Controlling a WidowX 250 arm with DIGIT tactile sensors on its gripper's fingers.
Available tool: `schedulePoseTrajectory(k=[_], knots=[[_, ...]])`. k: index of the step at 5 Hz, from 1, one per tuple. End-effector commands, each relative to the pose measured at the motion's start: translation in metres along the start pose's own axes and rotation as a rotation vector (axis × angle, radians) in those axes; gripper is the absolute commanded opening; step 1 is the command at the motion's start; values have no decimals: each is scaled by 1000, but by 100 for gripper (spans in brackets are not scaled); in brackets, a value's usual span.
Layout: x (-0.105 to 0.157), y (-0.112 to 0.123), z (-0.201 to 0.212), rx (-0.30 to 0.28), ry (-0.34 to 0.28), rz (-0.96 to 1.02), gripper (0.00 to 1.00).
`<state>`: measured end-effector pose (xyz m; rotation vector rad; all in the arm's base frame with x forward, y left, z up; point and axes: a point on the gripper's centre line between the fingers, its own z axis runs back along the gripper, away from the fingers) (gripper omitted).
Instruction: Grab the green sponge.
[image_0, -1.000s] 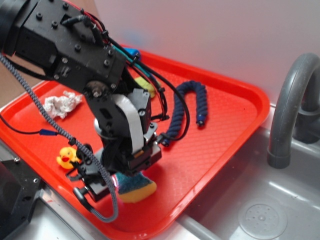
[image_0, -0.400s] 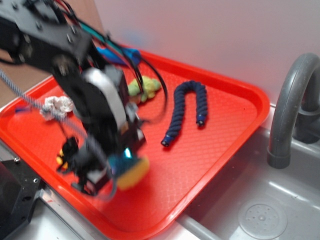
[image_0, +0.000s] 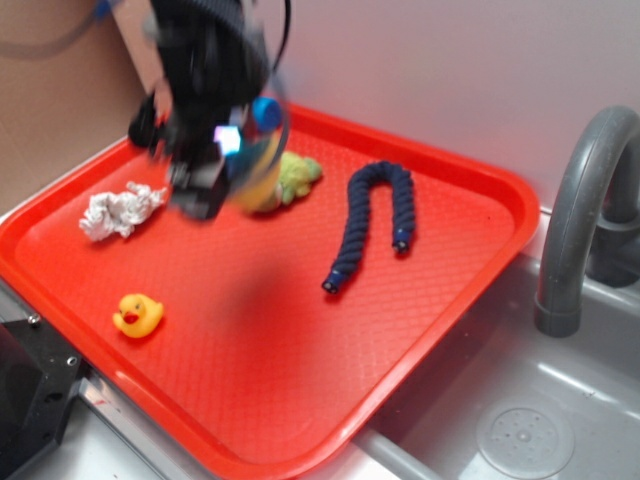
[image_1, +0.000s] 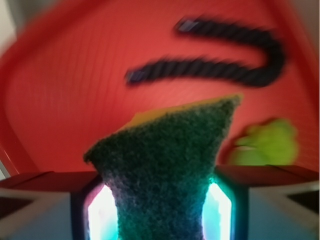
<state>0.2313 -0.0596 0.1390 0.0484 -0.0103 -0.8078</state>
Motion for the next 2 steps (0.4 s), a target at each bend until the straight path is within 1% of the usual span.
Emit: schedulePoseTrajectory(k=[1,2], knots=[[-67,-20,98,-25,-141,524,0],[-62,-30,109,-12,-153,774,0]])
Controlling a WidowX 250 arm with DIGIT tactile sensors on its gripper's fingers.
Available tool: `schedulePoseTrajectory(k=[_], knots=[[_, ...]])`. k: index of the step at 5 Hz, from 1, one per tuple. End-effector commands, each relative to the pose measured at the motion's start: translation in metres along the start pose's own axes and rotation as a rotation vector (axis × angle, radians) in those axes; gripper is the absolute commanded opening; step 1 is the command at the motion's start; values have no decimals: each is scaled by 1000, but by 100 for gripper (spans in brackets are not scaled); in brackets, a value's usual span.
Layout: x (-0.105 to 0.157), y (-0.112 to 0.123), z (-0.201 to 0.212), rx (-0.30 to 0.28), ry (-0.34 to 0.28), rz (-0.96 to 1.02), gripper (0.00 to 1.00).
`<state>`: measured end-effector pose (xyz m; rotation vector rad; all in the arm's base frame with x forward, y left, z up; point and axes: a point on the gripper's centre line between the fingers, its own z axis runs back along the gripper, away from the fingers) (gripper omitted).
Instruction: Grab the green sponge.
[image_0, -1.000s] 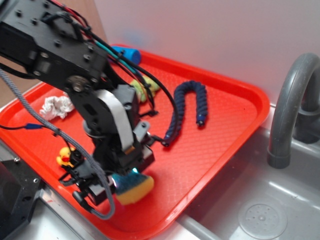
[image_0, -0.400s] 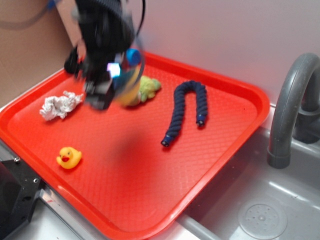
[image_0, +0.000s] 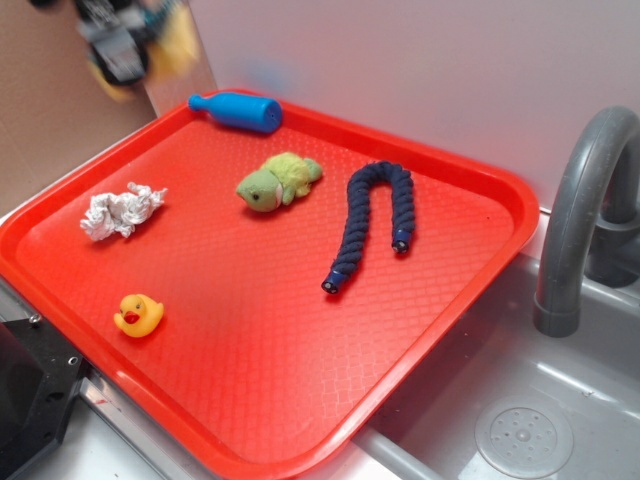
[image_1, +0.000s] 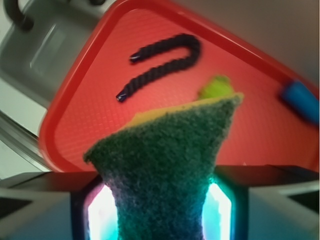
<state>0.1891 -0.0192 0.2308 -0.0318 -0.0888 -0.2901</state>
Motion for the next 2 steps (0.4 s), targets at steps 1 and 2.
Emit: schedulePoseTrajectory(k=[1,2], knots=[[-5,-33,10,116,-126,493,0],[15,-24,-7,179,-107,618,0]])
